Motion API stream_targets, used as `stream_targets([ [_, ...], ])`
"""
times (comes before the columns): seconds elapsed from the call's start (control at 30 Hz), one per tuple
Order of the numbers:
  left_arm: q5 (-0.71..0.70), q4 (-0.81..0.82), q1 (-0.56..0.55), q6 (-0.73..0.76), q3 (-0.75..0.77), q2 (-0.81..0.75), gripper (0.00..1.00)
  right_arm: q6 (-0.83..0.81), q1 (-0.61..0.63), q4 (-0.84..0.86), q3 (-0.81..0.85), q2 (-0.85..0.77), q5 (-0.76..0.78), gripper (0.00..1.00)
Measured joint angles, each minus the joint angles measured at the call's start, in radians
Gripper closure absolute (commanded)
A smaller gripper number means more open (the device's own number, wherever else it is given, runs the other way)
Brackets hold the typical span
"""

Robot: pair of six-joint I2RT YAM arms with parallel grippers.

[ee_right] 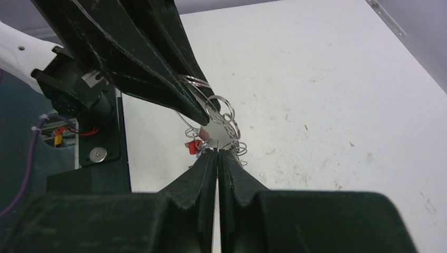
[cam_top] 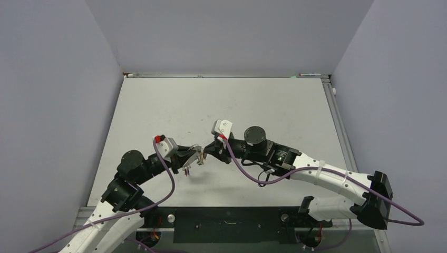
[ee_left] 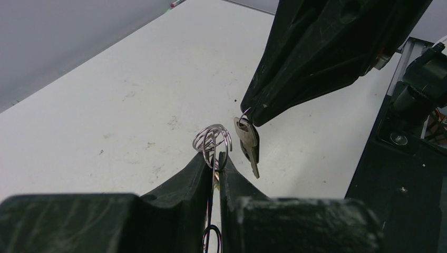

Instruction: Put the keys on the keyring

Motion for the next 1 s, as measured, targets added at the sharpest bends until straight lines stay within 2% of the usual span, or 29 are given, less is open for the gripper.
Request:
stream_targets([
  [0.5,-0.003,0.002,0.000,0.000,-0.002,0.008,1.00,0.029,0.006,-0.034,0.099,0.030,-0.082,0.95],
  [1.0,-0.020,0.000,0.000,0.000,-0.002,0.014,1.00,0.000,0.115,-0.079,0.159,0.106,-0.006,0.95],
])
